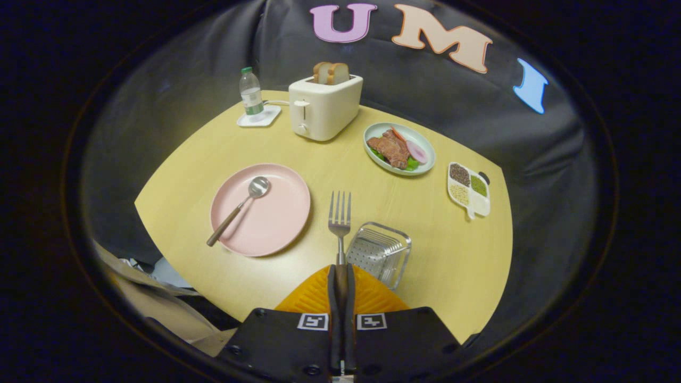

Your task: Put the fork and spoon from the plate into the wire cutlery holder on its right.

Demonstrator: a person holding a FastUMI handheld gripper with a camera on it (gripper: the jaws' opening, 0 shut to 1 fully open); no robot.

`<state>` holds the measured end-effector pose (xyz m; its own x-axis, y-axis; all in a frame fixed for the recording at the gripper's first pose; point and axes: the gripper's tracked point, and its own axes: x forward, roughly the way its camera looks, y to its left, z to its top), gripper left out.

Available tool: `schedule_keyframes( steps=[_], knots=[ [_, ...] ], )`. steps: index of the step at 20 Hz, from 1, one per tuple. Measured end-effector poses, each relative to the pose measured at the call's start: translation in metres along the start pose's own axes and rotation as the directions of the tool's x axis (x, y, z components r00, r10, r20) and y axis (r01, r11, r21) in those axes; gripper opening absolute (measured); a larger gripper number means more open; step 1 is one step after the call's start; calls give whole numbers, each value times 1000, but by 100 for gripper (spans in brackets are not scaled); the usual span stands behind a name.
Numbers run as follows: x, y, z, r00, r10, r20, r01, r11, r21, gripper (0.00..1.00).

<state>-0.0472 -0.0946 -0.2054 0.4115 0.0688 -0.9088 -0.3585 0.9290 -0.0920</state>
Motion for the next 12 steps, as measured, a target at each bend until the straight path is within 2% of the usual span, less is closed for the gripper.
schedule_keyframes(
  steps=[5,12],
  knots=[
    [-10,-27,-17,998,2,-61,-5,999,-38,5],
    [-1,-48,-47,981,14,-193,-31,996,-87,6]
  ],
)
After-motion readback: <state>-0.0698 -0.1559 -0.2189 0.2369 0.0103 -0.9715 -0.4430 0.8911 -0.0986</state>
